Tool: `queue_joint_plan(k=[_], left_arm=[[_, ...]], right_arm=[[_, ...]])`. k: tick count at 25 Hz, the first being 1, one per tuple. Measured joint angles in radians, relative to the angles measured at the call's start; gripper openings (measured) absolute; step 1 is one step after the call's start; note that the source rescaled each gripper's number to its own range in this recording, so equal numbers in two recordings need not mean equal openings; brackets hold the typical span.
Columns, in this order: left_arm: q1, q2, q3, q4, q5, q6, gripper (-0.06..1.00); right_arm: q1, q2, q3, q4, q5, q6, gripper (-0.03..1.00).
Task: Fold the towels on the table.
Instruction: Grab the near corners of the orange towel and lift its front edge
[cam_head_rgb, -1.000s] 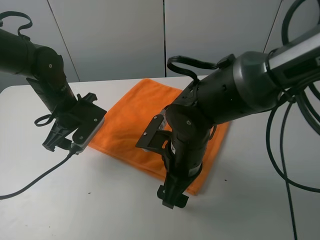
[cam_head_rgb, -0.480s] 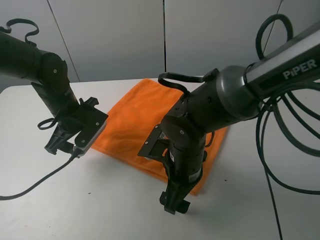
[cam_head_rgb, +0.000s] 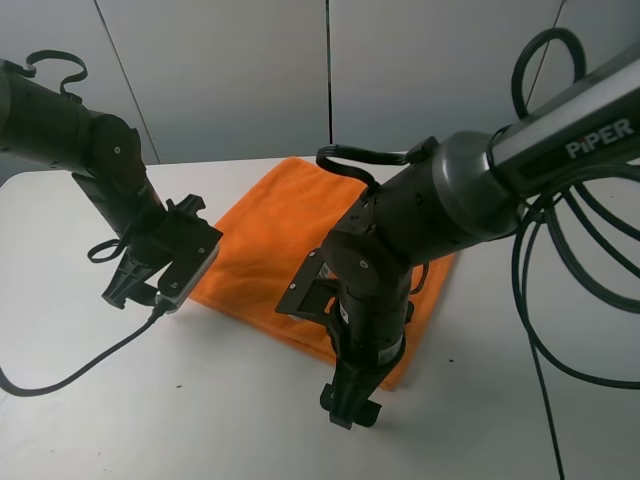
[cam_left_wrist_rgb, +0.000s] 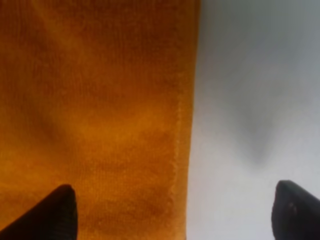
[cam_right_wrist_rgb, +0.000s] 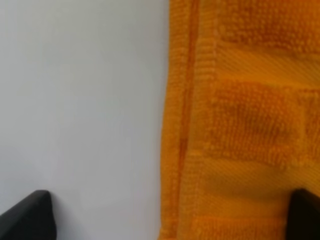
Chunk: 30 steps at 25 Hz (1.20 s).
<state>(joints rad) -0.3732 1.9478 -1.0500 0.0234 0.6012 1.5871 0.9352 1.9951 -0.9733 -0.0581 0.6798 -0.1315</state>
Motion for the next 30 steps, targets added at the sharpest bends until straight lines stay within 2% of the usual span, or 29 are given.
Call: queue_joint_plan(k=[28,30], left_arm=[[0.000,0.070,-0.002,-0.012,-0.015,0.008,0.98],[0.000,0.070,-0.002,-0.012,-0.015,0.006,0.95]], right_arm=[[0.000,0.002,0.000,0.000,0.000,-0.020,1.00],[0.000,0.004,0.000,0.000,0.000,-0.022,1.00]])
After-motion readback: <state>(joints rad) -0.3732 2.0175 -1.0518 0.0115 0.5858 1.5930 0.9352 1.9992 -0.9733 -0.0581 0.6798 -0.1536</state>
